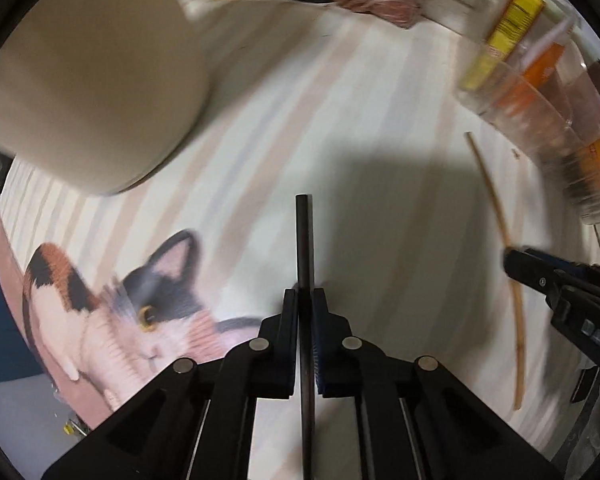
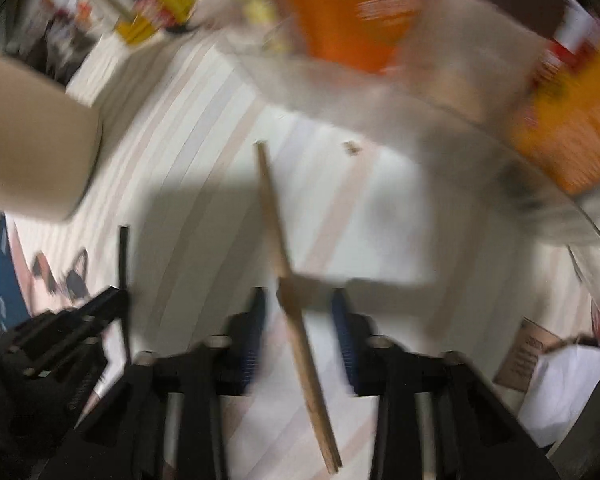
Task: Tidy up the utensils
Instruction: 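Close the left tool on the last dark chopstick while the right tool grasps a light one, then lift both held chopsticks upright and carry them over the beige holder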
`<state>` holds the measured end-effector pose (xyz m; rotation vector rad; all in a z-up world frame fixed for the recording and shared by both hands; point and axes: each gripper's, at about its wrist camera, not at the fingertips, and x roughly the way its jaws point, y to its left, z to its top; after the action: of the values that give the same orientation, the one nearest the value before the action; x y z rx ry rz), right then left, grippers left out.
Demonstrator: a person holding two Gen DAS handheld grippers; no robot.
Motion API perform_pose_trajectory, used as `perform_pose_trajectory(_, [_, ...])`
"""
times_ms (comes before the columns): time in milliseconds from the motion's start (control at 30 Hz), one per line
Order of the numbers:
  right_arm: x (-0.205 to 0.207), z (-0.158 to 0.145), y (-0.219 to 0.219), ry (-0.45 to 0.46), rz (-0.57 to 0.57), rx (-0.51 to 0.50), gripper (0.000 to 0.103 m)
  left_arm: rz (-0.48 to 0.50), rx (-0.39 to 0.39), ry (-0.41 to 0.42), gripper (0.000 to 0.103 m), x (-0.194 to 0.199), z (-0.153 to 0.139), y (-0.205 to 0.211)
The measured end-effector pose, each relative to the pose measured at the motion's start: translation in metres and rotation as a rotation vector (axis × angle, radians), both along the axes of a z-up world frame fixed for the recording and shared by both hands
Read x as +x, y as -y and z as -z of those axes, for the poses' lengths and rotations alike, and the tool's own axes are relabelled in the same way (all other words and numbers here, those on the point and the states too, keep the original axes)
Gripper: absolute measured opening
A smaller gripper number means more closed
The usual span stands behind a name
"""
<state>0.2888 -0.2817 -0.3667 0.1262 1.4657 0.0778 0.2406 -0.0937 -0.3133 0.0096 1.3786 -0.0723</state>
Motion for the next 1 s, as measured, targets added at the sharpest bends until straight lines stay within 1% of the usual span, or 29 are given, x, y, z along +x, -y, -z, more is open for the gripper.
perform_pose_trajectory(67, [-0.005,0.0,-0.011,-0.001,-0.025,-0.036,0.008,-0.015,-0.004,-0.002,0.004,-0.008,0.0,-0.018])
perform_pose_trajectory(167, [-0.023,0.0,-0.019,-0.041,-0.022,-0.022,0.007,-0.022,-0.02,0.0,0.004,-0.022,-0.001,-0.041])
perform_pose_trajectory(300, [-0.065,0.002,-0.022,-0.102,0.003,0.004,0.007,-0.027,-0.051,-0.021,0.004,-0.039,-0.002,-0.071])
perform_pose_trajectory(400, [-0.089,0.004,-0.024,-0.158,0.036,0.041,0.007,-0.009,-0.066,-0.034,0.004,-0.057,-0.001,-0.09])
perform_pose_trajectory(467, [-0.099,0.005,-0.028,-0.178,0.054,0.026,0.007,0.018,-0.072,-0.035,0.004,-0.067,-0.002,-0.096])
perform_pose_trajectory(500, [-0.101,0.005,-0.03,-0.183,0.059,0.018,0.007,0.035,-0.077,-0.032,0.004,-0.071,-0.002,-0.1])
perform_pose_trajectory(567, [-0.1,0.006,-0.033,-0.202,0.074,-0.004,0.007,0.056,-0.082,-0.03,0.007,-0.081,-0.002,-0.107])
perform_pose_trajectory(633, [-0.095,0.008,-0.037,-0.233,0.088,-0.022,0.008,0.07,-0.083,-0.037,0.009,-0.078,-0.002,-0.103])
perform_pose_trajectory(700, [-0.089,0.008,-0.039,-0.232,0.098,-0.035,0.011,0.091,-0.092,-0.039,0.009,-0.082,-0.003,-0.107])
perform_pose_trajectory(733, [-0.089,0.008,-0.038,-0.23,0.11,-0.041,0.011,0.097,-0.098,-0.039,0.009,-0.068,-0.001,-0.093])
perform_pose_trajectory(767, [-0.085,0.007,-0.038,-0.232,0.119,-0.044,0.012,0.104,-0.103,-0.039,0.009,-0.065,0.0,-0.092])
perform_pose_trajectory(900, [-0.077,0.008,-0.048,-0.24,0.127,-0.08,0.015,0.115,-0.139,-0.043,0.009,-0.058,-0.002,-0.103])
perform_pose_trajectory(1000, [-0.07,0.01,-0.054,-0.258,0.117,-0.101,0.014,0.126,-0.129,-0.058,0.009,-0.06,-0.004,-0.113])
